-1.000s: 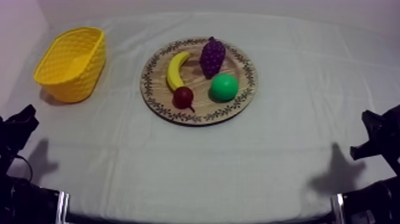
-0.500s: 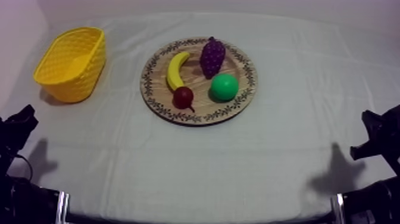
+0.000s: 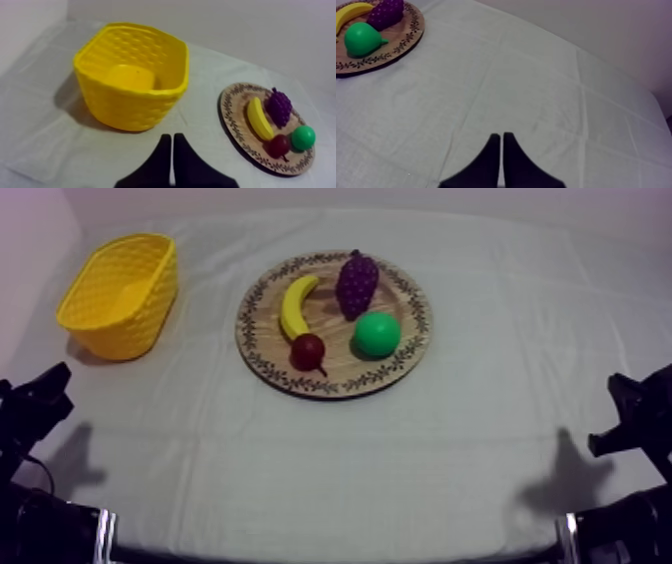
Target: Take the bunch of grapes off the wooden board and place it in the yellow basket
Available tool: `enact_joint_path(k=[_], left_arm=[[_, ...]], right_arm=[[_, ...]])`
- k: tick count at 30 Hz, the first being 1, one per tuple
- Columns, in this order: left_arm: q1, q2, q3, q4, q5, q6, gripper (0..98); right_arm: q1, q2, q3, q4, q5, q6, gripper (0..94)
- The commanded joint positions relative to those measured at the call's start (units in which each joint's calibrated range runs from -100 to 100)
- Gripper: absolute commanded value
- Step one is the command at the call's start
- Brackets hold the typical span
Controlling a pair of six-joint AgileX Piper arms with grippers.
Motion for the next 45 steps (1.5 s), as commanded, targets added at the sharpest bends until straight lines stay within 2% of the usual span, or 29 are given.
enact_joint_path(k=[1, 3, 9, 18, 21, 28, 30, 38, 45], left_arm=[[2.00, 2.45, -0.89, 0.13, -0.11, 0.91, 0.0], [3.08, 6.30, -2.93, 0.20, -0.03, 1.39, 0.0], [6.34, 19.87, -13.70, 0.64, 2.02, 0.22, 0.0], [8.84, 40.24, -33.93, 2.09, 13.71, -1.78, 0.0], [9.24, 47.67, -41.18, 2.56, 18.16, 0.05, 0.0], [10.16, 65.29, -58.46, 3.51, 29.51, 8.27, 0.0], [11.08, 70.03, -62.82, 3.62, 31.70, 9.76, 0.0], [15.59, 88.25, -80.72, 3.11, 40.59, 12.43, 0.0], [19.88, 100.95, -92.31, 2.10, 43.47, 13.97, 0.1]], right_arm=[[-0.01, 0.00, 0.00, -0.01, 0.02, 0.00, 0.3], [-0.01, 0.00, 0.00, -0.01, 0.02, -0.01, 0.3], [-0.01, 0.00, 0.00, -0.01, 0.02, 0.00, 0.3], [-0.01, 0.00, 0.00, -0.01, 0.02, 0.02, 0.3], [-0.01, 0.00, 0.00, -0.01, 0.02, 0.02, 0.3], [-0.01, 0.00, 0.00, -0.01, 0.02, 0.02, 0.3], [-0.01, 0.00, 0.00, -0.01, 0.02, 0.02, 0.3], [-0.01, 0.00, 0.00, -0.01, 0.02, 0.02, 0.3], [-0.01, 0.00, 0.00, -0.01, 0.02, 0.02, 0.3]])
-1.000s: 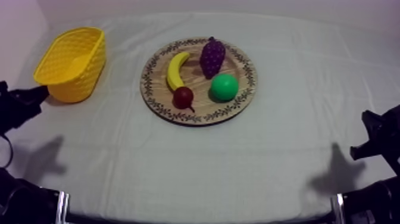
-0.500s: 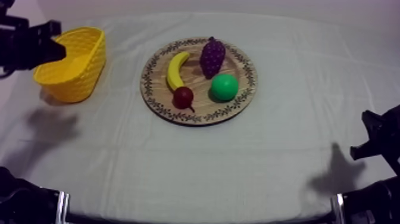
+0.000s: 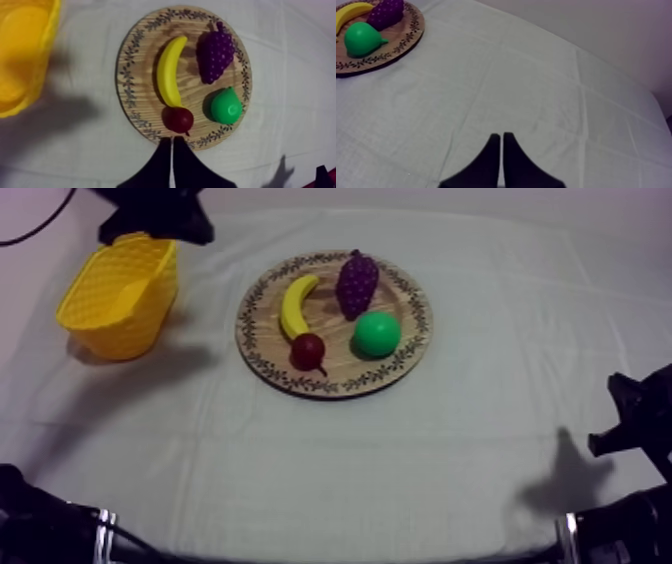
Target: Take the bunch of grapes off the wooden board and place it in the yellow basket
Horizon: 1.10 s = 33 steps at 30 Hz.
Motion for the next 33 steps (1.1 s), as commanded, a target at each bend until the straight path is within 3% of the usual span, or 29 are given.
enact_joint_path(k=[1, 16, 26, 28, 33], left_arm=[[1.27, 7.01, -5.67, -0.23, 0.26, 0.43, 0.1], [6.57, 28.39, -29.90, -0.40, 4.99, -1.17, 5.1], [7.58, 40.00, -48.41, -0.50, 10.05, -2.74, 7.8], [7.51, 41.49, -49.87, -0.51, 10.34, -2.66, 13.3], [7.29, 43.83, -51.73, -0.70, 10.47, -3.31, 39.4]], right_arm=[[-0.01, 0.00, 0.00, -0.01, 0.02, -0.04, 0.3], [-0.01, 0.00, 0.00, -0.01, 0.02, -0.02, 0.3], [-0.01, 0.00, 0.00, -0.01, 0.02, -0.02, 0.3], [-0.01, 0.00, 0.00, -0.01, 0.02, -0.02, 0.3], [-0.01, 0.00, 0.00, -0.01, 0.02, -0.02, 0.3]])
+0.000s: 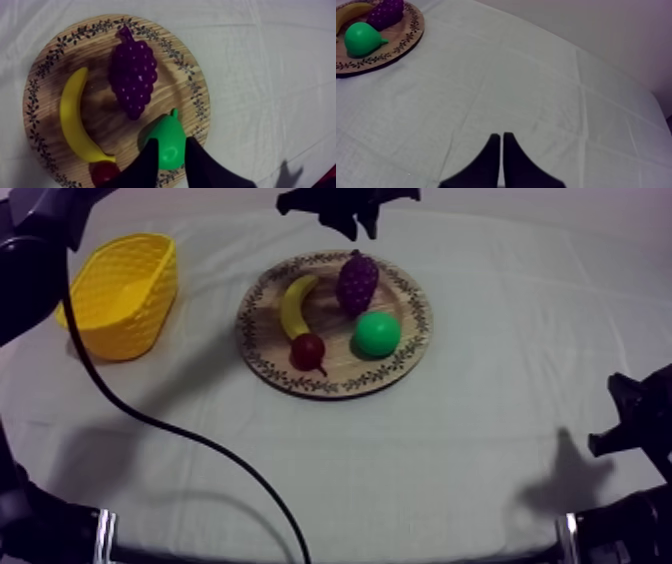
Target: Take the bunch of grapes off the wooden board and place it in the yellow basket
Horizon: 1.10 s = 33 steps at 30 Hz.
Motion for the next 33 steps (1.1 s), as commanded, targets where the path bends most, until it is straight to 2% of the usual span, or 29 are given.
enact_joint_path(k=[1, 9, 16, 23, 33], left_arm=[[-0.07, 0.56, -0.50, -0.06, -0.15, -0.33, 43.9], [-0.66, 2.10, -1.76, -0.20, -0.46, -0.29, 70.6], [-0.88, 6.11, -4.16, -0.13, -0.48, -0.83, 85.4], [-1.28, 14.08, -11.03, 0.31, -0.25, -1.46, 81.4], [-2.92, 26.87, -24.14, 0.52, 4.27, -2.49, 81.2]], right_arm=[[-0.01, 0.00, 0.00, -0.01, 0.02, 0.02, 0.3], [-0.01, 0.00, 0.00, -0.01, 0.02, 0.02, 0.3], [-0.01, 0.00, 0.00, -0.01, 0.02, 0.02, 0.3], [-0.01, 0.00, 0.00, -0.01, 0.02, 0.02, 0.3], [-0.01, 0.00, 0.00, -0.01, 0.02, 0.02, 0.3]])
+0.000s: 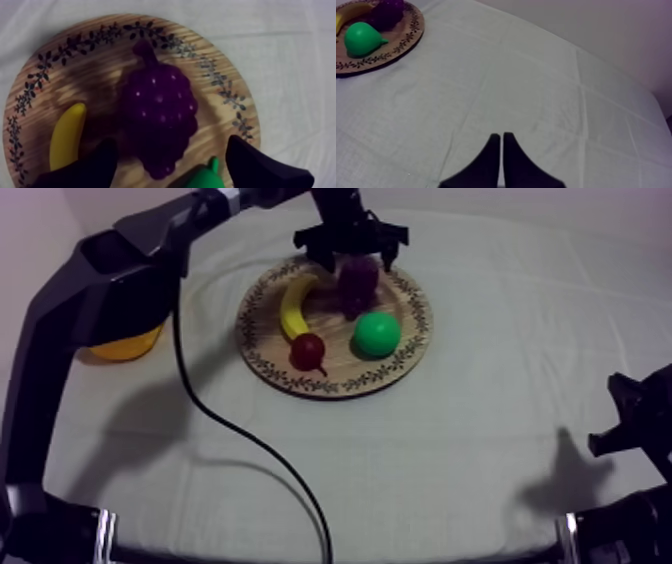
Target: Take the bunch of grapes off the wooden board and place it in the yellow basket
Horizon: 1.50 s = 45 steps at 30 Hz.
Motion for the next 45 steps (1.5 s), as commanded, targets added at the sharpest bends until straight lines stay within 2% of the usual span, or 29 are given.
enact_joint_path(k=[1, 14, 16, 21, 24, 30, 37, 45], left_arm=[[-0.25, 3.02, -2.86, 0.00, 0.56, -0.28, 81.4], [-0.35, 11.06, -12.28, -0.55, 3.70, -1.90, 78.8], [-0.22, 11.52, -12.70, -0.78, 3.72, -2.00, 73.1], [-0.03, 11.93, -13.16, -1.04, 3.74, -2.15, 47.9], [-0.02, 11.48, -13.10, -1.00, 3.74, -2.29, 43.1], [-0.10, 5.14, -7.40, -0.89, 3.26, -2.62, 42.4], [0.33, -12.91, 6.76, -1.46, 1.16, -2.72, 43.3], [0.40, -29.81, 18.75, -2.16, 2.71, -2.27, 43.9]], right_arm=[[-0.01, 0.00, 0.00, -0.01, 0.02, 0.02, 0.3], [-0.01, 0.00, 0.00, -0.01, 0.02, 0.02, 0.3], [-0.01, 0.00, 0.00, -0.01, 0.02, 0.02, 0.3], [-0.01, 0.00, 0.00, -0.01, 0.02, 0.02, 0.3], [-0.01, 0.00, 0.00, -0.01, 0.02, 0.02, 0.3], [-0.01, 0.00, 0.00, -0.01, 0.02, 0.02, 0.3], [-0.01, 0.00, 0.00, -0.01, 0.02, 0.02, 0.3], [-0.01, 0.00, 0.00, -0.01, 0.02, 0.02, 0.3]])
